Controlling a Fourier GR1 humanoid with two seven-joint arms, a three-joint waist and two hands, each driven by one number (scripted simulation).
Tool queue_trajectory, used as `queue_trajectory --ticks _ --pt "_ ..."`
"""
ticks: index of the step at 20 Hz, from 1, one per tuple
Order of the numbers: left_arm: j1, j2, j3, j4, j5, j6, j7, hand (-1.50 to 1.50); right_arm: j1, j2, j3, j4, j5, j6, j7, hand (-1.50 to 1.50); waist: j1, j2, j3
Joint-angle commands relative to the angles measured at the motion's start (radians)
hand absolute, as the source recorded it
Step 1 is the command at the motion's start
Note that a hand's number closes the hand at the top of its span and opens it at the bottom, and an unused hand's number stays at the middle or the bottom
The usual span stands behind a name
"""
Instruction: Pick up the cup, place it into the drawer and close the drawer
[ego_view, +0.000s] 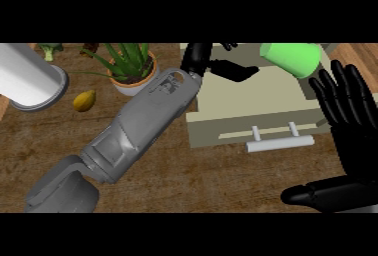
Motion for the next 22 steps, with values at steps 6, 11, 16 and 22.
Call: queue_trajectory --ticks 6,11,16,22 --pt "-0.005 0.000 -0.003 -0.050 0.115 -0.010 -0.047 -1.50 -0.008 0.013 -0.018 0.000 -0.070 0.015 -0.008 -1.50 0.006 0.000 -0.001" --pt "-0.020 0.000 0.040 -0.091 0.184 -0.036 -0.150 -1.50 -0.009 0.019 0.009 -0.020 -0.088 0.010 0.048 -1.50 0.026 -0.006 -0.002" --pt "0.045 0.000 0.114 -0.102 0.202 -0.136 -0.208 -1.50 0.045 -0.039 -0.071 -0.016 -0.158 0.082 0.009 -1.50 0.084 -0.020 -0.002" --pt "0.131 0.054 0.141 -0.268 0.210 -0.070 -0.138 -1.50 0.078 -0.130 -0.060 -0.066 -0.124 0.171 0.030 1.50 0.125 -0.036 -0.003"
